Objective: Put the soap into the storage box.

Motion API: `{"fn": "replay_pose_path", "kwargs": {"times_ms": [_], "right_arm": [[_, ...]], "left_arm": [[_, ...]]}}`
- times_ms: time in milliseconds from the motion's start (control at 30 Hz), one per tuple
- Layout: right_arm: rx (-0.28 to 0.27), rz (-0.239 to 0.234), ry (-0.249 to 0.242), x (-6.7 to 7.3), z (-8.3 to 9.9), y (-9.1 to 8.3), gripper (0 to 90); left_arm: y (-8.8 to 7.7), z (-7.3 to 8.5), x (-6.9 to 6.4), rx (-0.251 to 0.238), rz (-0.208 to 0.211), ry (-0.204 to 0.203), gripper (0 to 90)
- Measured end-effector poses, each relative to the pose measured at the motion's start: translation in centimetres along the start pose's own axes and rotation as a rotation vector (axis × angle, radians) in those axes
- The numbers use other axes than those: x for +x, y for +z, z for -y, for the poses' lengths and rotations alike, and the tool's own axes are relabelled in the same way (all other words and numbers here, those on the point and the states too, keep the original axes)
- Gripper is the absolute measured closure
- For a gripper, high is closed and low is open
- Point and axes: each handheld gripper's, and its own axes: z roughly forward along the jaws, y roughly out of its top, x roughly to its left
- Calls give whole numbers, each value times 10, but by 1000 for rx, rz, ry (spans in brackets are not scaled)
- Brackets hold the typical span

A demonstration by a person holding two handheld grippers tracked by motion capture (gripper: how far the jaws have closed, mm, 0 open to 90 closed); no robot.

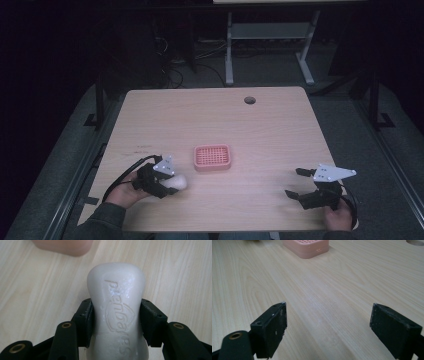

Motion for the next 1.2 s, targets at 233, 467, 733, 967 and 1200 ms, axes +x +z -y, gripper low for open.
{"fn": "replay_pose_path", "kwargs": {"times_ms": [233, 467, 733, 967, 1200], "right_arm": [[2, -5, -4, 1, -1, 1, 135], [0, -9, -2, 2, -1, 2, 135], [-2, -7, -2, 1, -1, 1, 135], [-1, -8, -3, 1, 0, 2, 135], [0, -8, -3, 1, 0, 2, 135]], "left_arm": [[-3, -12, 2, 9, -4, 20, 491], [-4, -21, 6, 29, -4, 32, 491], [-4, -31, 8, 42, -10, 49, 492], [-5, -36, 12, 37, -7, 44, 493], [-5, -42, 13, 37, -12, 54, 495]]}}
